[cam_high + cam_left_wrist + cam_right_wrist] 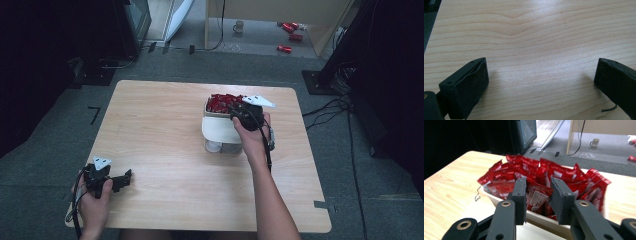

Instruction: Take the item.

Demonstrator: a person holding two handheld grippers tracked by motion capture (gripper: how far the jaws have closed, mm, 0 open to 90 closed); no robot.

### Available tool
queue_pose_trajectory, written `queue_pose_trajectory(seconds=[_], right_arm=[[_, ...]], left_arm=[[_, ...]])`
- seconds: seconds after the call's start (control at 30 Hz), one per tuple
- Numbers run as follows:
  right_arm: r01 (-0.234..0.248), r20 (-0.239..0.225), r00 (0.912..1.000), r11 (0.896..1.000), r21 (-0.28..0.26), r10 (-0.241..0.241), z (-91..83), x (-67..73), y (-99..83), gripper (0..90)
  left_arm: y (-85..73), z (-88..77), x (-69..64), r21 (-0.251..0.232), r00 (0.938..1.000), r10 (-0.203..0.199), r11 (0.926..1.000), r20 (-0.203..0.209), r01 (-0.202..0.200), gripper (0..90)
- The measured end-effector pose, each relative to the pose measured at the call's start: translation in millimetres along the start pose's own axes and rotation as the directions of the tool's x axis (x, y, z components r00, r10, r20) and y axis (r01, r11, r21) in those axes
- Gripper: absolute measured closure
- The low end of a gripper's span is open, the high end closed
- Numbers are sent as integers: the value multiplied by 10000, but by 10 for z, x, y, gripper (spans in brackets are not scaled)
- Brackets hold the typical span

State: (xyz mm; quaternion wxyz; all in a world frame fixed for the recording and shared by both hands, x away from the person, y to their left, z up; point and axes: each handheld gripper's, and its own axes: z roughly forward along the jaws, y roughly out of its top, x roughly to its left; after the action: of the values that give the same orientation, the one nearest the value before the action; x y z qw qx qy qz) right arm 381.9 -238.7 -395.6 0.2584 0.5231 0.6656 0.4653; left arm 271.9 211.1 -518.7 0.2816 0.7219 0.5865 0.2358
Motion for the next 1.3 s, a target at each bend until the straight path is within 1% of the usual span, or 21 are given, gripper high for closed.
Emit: queue_pose_trajectory(seconds=[0.27,0.5,0.7,0.8,1.07,1.23,1.3], right_arm=[[50,154,9999,9993,-367,-45,-187,-11,110,680],[363,354,9988,9961,-800,-336,-393,18,256,689],[522,587,9973,9909,-1238,-452,-562,23,344,698],[590,720,9962,9883,-1409,-492,-637,5,382,701],[564,1046,9938,9799,-1912,-368,-854,-74,459,708],[448,1242,9921,9728,-2271,-167,-998,-152,498,716],[540,1409,9898,9714,-2313,-215,-1045,-184,505,723]], left_arm=[[0,0,0,3,10000,5,10000,-2,-5,0],[0,0,0,-2,10000,-1,10000,-2,1,0],[0,1,0,-15,10000,-5,10000,-9,5,0],[0,1,0,-15,10000,0,10000,-7,0,0],[0,1,0,-14,10000,-1,10000,-8,1,0],[0,1,0,-18,10000,0,10000,-9,0,0],[0,1,0,-18,10000,0,10000,-8,0,0]])
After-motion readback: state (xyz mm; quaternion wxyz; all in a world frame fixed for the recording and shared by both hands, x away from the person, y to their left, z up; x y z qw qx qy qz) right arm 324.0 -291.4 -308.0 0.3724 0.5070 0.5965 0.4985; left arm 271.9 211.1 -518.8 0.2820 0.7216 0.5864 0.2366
